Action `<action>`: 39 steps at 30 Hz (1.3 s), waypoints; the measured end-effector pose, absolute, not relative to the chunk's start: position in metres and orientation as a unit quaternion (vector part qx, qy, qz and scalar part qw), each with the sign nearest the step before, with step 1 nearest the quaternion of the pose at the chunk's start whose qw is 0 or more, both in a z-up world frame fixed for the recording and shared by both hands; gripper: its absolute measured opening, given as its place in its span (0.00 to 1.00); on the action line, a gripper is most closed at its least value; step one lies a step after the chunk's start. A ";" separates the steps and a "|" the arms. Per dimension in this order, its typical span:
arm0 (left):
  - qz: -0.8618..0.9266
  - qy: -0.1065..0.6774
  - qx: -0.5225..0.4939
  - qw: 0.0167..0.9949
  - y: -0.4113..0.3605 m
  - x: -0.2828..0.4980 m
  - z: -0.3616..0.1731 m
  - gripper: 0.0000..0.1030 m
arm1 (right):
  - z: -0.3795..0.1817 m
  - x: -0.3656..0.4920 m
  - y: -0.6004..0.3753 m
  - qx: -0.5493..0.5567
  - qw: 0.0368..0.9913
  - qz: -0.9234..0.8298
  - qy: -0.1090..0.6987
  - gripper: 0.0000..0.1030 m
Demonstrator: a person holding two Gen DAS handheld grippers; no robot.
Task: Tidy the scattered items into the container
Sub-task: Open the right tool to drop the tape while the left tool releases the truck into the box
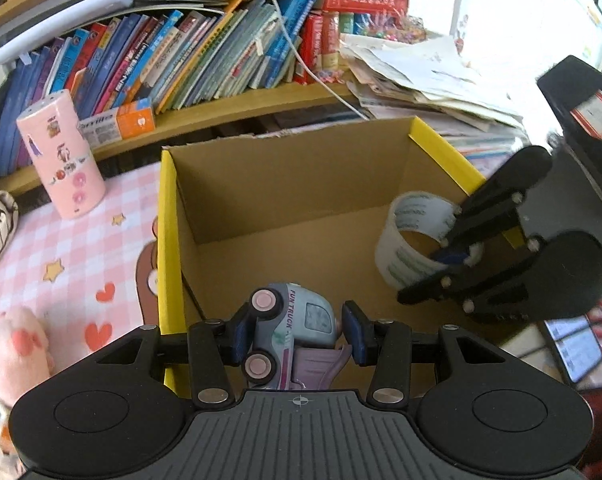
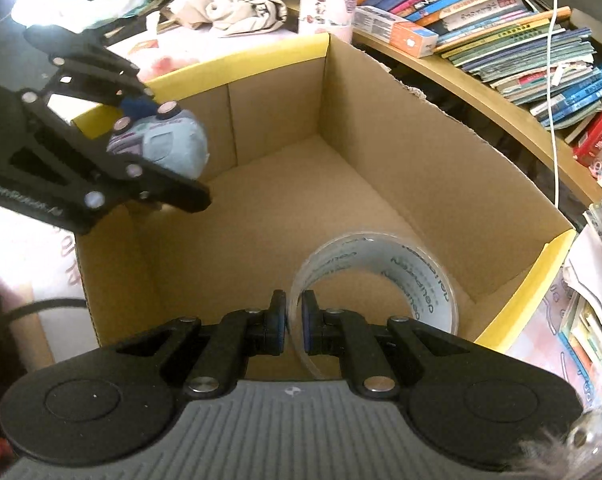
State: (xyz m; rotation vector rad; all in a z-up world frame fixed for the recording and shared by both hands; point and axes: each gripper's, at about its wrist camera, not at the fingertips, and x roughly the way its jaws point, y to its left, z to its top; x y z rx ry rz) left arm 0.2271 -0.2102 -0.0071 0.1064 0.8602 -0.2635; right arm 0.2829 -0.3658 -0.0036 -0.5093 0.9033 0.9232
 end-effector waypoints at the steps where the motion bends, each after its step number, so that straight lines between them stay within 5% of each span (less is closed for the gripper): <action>1: -0.130 0.417 0.054 0.898 -0.211 0.223 -0.007 0.43 | -0.004 0.281 -0.367 -0.237 0.766 0.430 0.416 0.08; 17: -0.150 0.398 0.041 0.904 -0.211 0.218 0.014 0.44 | -0.001 0.266 -0.378 -0.288 0.725 0.485 0.396 0.08; 35: -0.147 0.429 0.204 0.867 -0.232 0.269 -0.029 0.44 | -0.022 0.315 -0.339 -0.374 0.687 0.461 0.419 0.09; 39: -0.144 0.426 0.215 0.867 -0.234 0.267 -0.032 0.44 | -0.023 0.317 -0.336 -0.378 0.689 0.454 0.419 0.16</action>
